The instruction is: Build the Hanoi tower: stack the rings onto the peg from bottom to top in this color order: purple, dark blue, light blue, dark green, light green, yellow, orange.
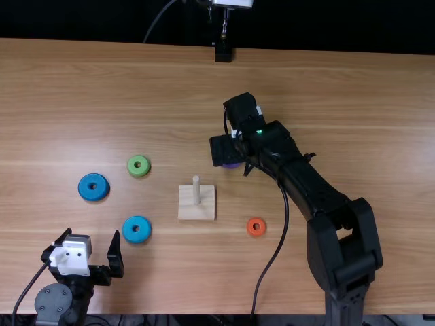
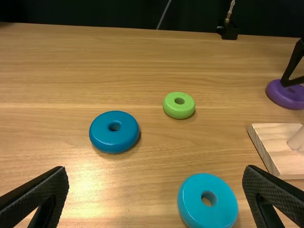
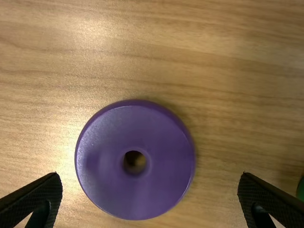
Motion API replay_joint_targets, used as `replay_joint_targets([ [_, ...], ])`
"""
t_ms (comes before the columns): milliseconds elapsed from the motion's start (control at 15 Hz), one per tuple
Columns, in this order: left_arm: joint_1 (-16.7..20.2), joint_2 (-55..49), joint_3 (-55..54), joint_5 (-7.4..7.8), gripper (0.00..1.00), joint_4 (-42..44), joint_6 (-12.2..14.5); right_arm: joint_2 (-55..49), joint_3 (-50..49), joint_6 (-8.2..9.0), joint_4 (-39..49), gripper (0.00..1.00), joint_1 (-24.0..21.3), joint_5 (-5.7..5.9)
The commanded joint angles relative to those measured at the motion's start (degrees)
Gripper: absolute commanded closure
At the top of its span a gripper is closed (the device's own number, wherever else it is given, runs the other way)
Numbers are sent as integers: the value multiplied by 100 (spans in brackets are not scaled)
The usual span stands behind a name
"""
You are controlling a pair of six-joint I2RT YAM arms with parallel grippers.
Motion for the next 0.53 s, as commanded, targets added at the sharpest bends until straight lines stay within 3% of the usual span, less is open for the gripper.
replay_joint_targets([
  [0,40,-58,-637,-6,0,-433,80,156,177,57,12,0,29,47],
  [467,40,-58,-637,-6,0,-433,80,350,194,57,33,0,38,68],
])
